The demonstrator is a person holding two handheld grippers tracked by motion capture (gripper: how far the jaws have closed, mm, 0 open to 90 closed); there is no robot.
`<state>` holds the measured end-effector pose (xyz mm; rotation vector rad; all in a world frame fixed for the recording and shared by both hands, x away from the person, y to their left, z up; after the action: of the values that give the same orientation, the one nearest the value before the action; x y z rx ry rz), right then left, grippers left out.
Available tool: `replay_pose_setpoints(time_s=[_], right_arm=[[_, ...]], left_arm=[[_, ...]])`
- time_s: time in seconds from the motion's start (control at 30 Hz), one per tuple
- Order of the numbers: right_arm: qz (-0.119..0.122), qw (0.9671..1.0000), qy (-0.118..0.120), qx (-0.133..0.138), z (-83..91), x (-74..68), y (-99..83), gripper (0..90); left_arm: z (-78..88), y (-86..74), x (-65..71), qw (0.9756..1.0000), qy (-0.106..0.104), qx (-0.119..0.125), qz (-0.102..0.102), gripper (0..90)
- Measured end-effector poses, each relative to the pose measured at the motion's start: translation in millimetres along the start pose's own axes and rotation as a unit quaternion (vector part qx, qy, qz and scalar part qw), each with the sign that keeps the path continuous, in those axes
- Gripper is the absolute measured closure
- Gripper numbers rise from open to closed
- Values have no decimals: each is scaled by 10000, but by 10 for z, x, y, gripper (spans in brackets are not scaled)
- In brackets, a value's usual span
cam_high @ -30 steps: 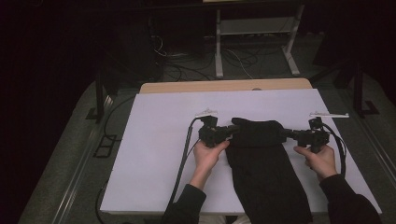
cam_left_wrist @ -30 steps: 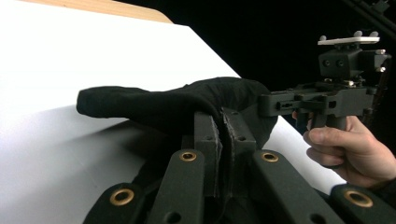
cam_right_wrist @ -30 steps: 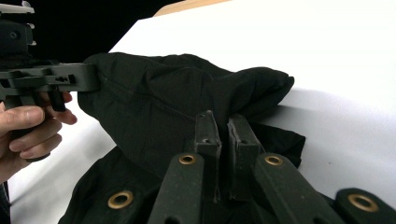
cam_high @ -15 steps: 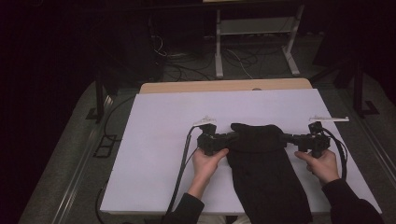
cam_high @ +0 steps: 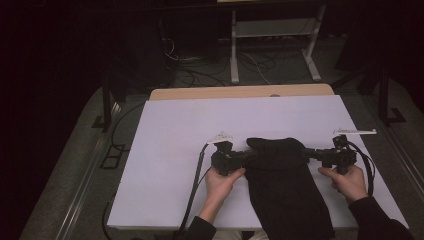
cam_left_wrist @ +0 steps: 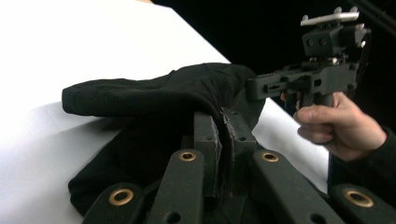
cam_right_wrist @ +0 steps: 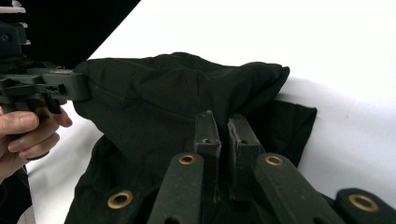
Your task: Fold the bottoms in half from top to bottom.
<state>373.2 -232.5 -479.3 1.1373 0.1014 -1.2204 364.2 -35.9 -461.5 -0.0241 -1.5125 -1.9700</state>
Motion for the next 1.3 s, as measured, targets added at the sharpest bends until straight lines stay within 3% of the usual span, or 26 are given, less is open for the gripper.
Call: replay_pose_setpoints(time_s=[0.2,0.5,0.67,1.03,1.1,1.2,1.3], right_arm=[[-33,9999,-18,-118,8,10,-73,831],[23,9995,-30,-326,-4,-16,-167,830],[-41,9990,-42,-436,8,-8,-216,828],[-28,9982,-22,-605,18,-43,-325,806],[-13,9979,-51,-645,21,-42,-351,762],[120,9969,-209,-749,23,-17,-408,626],[85,9973,-227,-697,38,-8,-412,496]], left_arm=[[-2,-140,36,9997,11,-240,43,846],[59,-227,104,9993,-68,-340,107,846],[59,-353,138,9986,-116,-507,126,845],[78,-527,125,9967,-3,-812,80,844],[81,-538,128,9963,22,-856,29,844],[83,-555,127,9958,50,-914,8,844],[82,-574,122,9954,52,-955,0,844]])
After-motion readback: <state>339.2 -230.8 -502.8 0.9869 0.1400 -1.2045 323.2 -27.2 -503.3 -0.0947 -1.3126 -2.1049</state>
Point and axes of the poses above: each handheld gripper's, and its own axes: z roughly backward along the jaws, y roughly out of its top, x roughly to its right, the point moved 10 cm from there along -z, roughly forward along the jaws, and after that the axes turned 8 degrees about -z, right-handed, at the moved point
